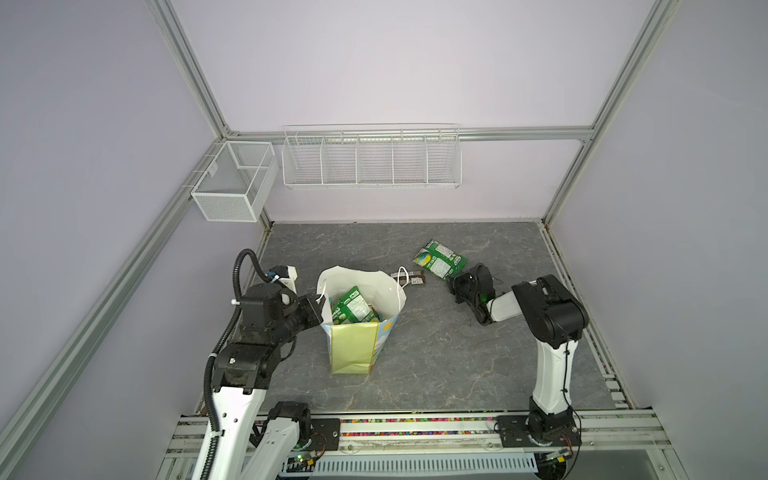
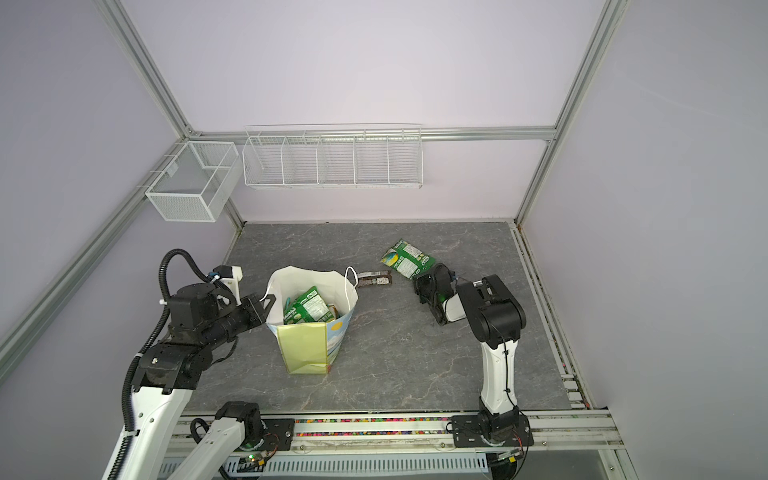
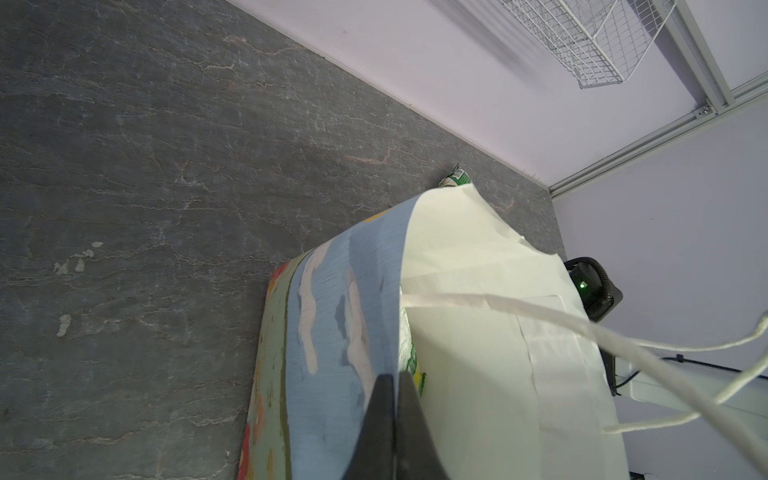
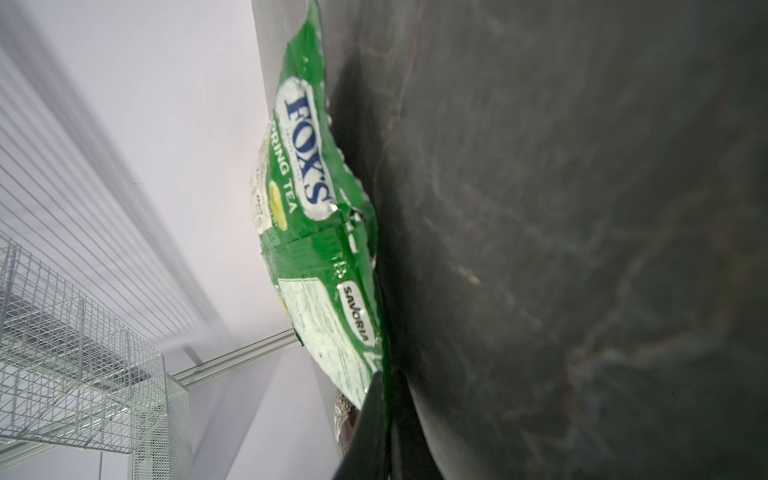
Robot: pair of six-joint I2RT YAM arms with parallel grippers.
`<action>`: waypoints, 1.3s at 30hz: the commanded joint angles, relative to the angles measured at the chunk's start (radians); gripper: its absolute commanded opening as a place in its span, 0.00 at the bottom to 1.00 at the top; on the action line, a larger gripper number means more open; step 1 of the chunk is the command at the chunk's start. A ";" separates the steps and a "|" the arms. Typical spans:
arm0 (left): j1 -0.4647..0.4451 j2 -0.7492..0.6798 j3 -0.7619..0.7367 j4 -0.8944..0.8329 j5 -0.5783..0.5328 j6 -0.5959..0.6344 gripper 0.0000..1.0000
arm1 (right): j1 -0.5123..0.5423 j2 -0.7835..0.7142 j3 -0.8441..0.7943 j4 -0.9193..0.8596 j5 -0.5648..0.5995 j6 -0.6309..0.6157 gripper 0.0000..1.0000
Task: Place the snacks into the paper bag
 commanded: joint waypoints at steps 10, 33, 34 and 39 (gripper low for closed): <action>0.004 -0.010 0.049 0.005 0.002 0.009 0.00 | -0.006 -0.117 -0.007 -0.193 -0.018 -0.074 0.07; 0.004 -0.009 0.042 0.017 0.012 -0.007 0.00 | 0.037 -0.464 0.208 -0.689 0.062 -0.504 0.07; 0.004 -0.008 0.041 0.018 0.013 -0.008 0.00 | 0.041 -0.481 0.217 -0.711 0.067 -0.521 0.07; 0.004 -0.009 0.037 0.023 0.016 -0.012 0.00 | 0.063 -0.552 0.277 -0.824 0.091 -0.627 0.07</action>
